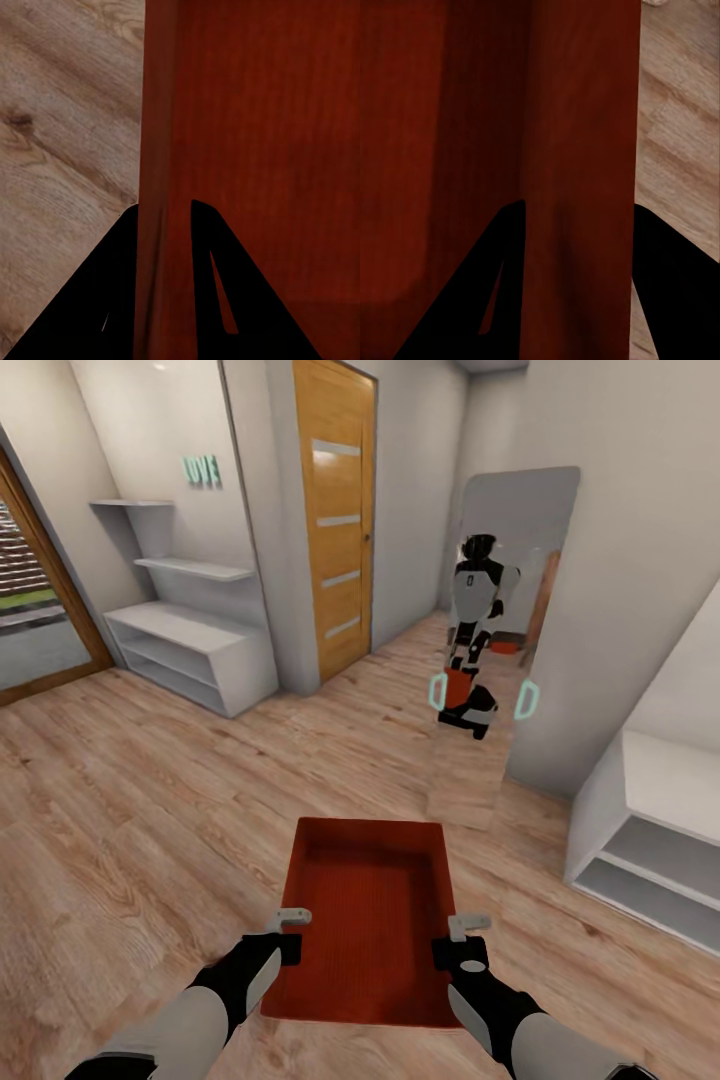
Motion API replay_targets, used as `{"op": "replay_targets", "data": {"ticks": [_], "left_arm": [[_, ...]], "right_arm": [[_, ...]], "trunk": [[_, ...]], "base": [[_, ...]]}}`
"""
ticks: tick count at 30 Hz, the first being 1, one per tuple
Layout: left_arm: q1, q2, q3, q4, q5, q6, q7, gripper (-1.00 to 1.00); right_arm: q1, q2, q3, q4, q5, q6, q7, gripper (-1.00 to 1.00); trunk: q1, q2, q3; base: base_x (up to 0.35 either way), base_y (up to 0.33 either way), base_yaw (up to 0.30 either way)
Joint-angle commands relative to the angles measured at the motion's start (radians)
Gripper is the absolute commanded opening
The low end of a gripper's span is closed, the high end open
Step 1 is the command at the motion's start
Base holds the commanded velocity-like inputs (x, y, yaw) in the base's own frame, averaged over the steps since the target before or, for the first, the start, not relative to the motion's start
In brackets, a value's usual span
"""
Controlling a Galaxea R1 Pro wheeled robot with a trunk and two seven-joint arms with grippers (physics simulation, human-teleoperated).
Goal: Move the two storage containers from the living room to the garage. In the garage, place one container on the floor and stack the other container on top of it (either order is fine).
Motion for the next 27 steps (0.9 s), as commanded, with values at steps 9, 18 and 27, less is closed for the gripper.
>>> {"op": "replay_targets", "data": {"ticks": [9, 18, 27], "left_arm": [[-0.001, 0.003, -0.010, -0.005, -0.020, 0.008, 0.011, -1.00], [-0.001, 0.003, -0.010, -0.005, -0.020, 0.008, 0.010, -1.00], [-0.001, 0.003, -0.010, -0.005, -0.020, 0.008, 0.011, -1.00]], "right_arm": [[-0.001, -0.001, 0.015, 0.020, -0.020, -0.004, -0.007, -1.00], [-0.001, -0.002, 0.015, 0.020, -0.020, -0.004, -0.007, -1.00], [-0.001, -0.001, 0.015, 0.020, -0.020, -0.004, -0.007, -1.00]], "trunk": [[0.001, -0.001, -0.001], [0.001, -0.001, -0.001], [0.001, -0.001, -0.001]], "base": [[0.323, 0.000, 0.028], [0.323, 0.000, 0.254], [0.323, 0.000, 0.231]]}}
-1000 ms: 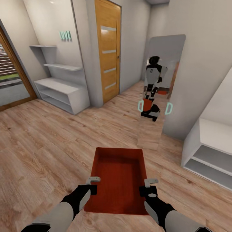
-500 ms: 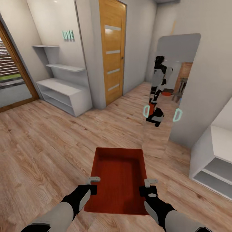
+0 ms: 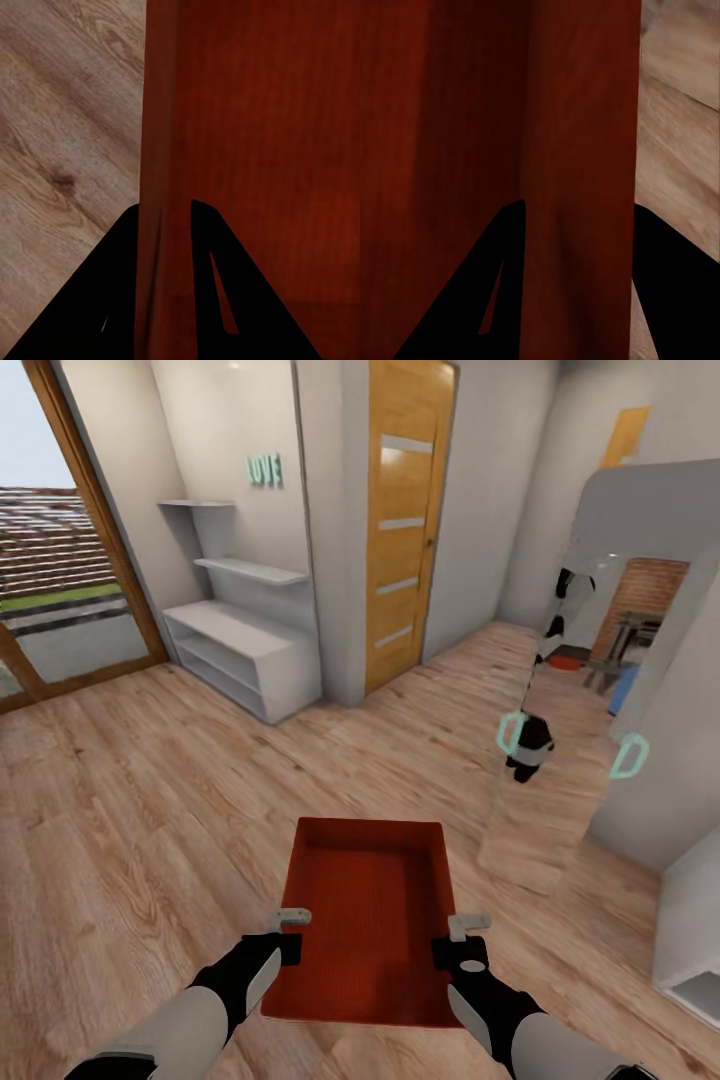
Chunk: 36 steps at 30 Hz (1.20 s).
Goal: Move the two storage containers from the living room to the garage. In the garage, place one container on the floor and stack the other container on top of it (either order is fine).
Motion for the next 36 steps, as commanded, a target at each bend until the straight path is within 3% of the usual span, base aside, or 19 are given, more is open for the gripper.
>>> {"op": "replay_targets", "data": {"ticks": [1, 36], "left_arm": [[-0.001, 0.003, -0.008, -0.005, -0.024, 0.008, 0.011, -1.00], [-0.001, 0.003, -0.008, -0.005, -0.024, 0.008, 0.010, -1.00]], "right_arm": [[-0.001, -0.001, 0.015, 0.021, -0.020, -0.004, -0.006, -1.00], [-0.001, -0.001, 0.015, 0.022, -0.022, -0.005, -0.006, -1.00]], "trunk": [[0.001, -0.001, -0.001], [0.001, -0.001, -0.001]], "base": [[0.323, 0.000, 0.044], [0.323, 0.000, 0.002]]}}
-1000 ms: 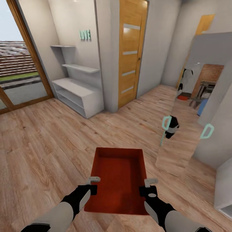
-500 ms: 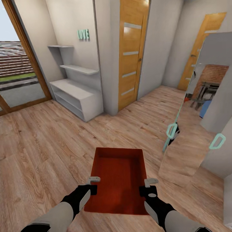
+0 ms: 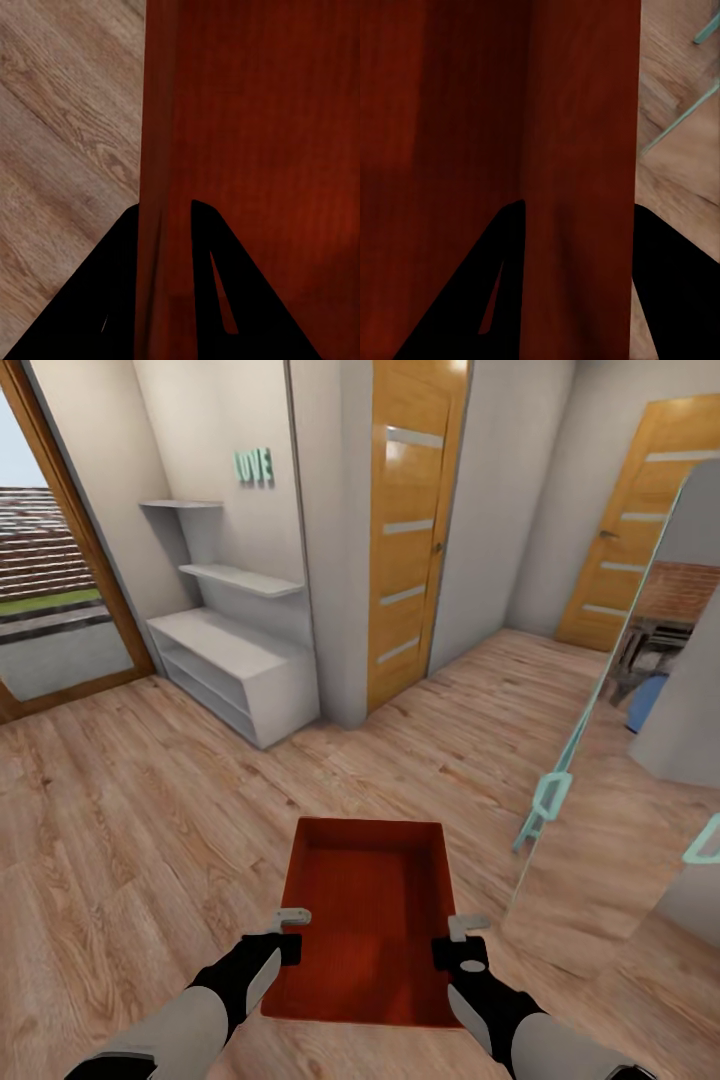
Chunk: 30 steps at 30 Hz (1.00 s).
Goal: Move the two storage containers from the living room to the garage. In the garage, place one container on the floor and stack the other container on top of it (either order is fine).
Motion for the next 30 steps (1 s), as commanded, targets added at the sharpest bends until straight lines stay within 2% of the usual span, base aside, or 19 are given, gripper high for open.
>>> {"op": "replay_targets", "data": {"ticks": [1, 30], "left_arm": [[-0.001, 0.003, -0.009, -0.005, -0.023, 0.008, 0.011, -1.00], [-0.001, 0.003, -0.009, -0.003, -0.023, 0.008, 0.011, -1.00]], "right_arm": [[-0.001, -0.001, 0.015, 0.022, -0.021, -0.004, -0.006, -1.00], [-0.001, -0.003, 0.014, 0.022, -0.021, -0.004, -0.006, -1.00]], "trunk": [[0.001, -0.001, -0.001], [0.001, -0.001, -0.001]], "base": [[0.323, 0.000, 0.000], [0.323, 0.000, 0.000]]}}
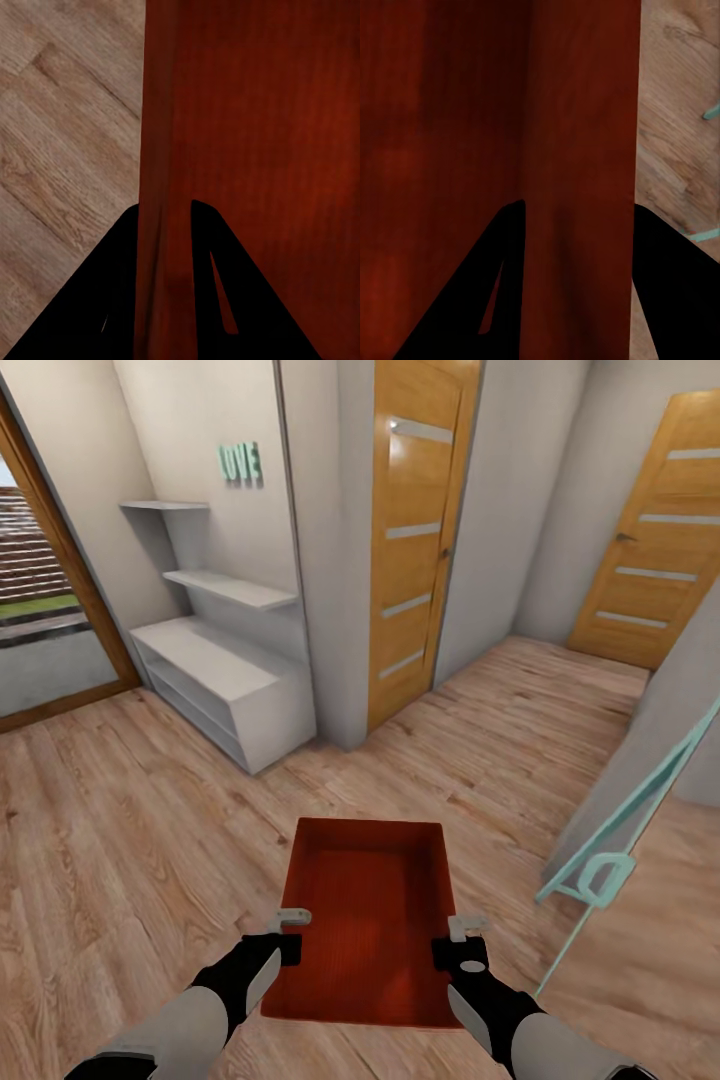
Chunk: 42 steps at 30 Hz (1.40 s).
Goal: Move the two storage containers from the living room to the garage. In the garage, place one container on the floor and stack the other container on top of it (either order is fine).
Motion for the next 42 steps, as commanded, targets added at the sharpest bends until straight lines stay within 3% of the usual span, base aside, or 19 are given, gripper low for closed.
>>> {"op": "replay_targets", "data": {"ticks": [1, 14, 28, 42], "left_arm": [[-0.001, 0.003, -0.010, -0.005, -0.021, 0.008, 0.011, -1.00], [-0.001, 0.003, -0.010, -0.006, -0.021, 0.009, 0.011, -1.00], [-0.001, 0.003, -0.010, -0.006, -0.021, 0.008, 0.010, -1.00], [-0.001, 0.003, -0.010, -0.006, -0.021, 0.009, 0.010, -1.00]], "right_arm": [[-0.001, -0.003, 0.013, 0.020, -0.020, -0.005, -0.006, -1.00], [-0.001, -0.001, 0.014, 0.020, -0.020, -0.006, -0.006, -1.00], [-0.001, -0.001, 0.013, 0.020, -0.020, -0.006, -0.006, -1.00], [-0.001, -0.001, 0.013, 0.020, -0.020, -0.005, -0.006, -1.00]], "trunk": [[0.001, -0.001, -0.001], [0.001, -0.001, -0.001], [0.001, -0.001, -0.008], [0.001, -0.001, -0.009]], "base": [[0.323, 0.000, 0.000], [0.323, 0.000, -0.008], [0.323, 0.000, -0.225], [0.323, 0.000, -0.009]]}}
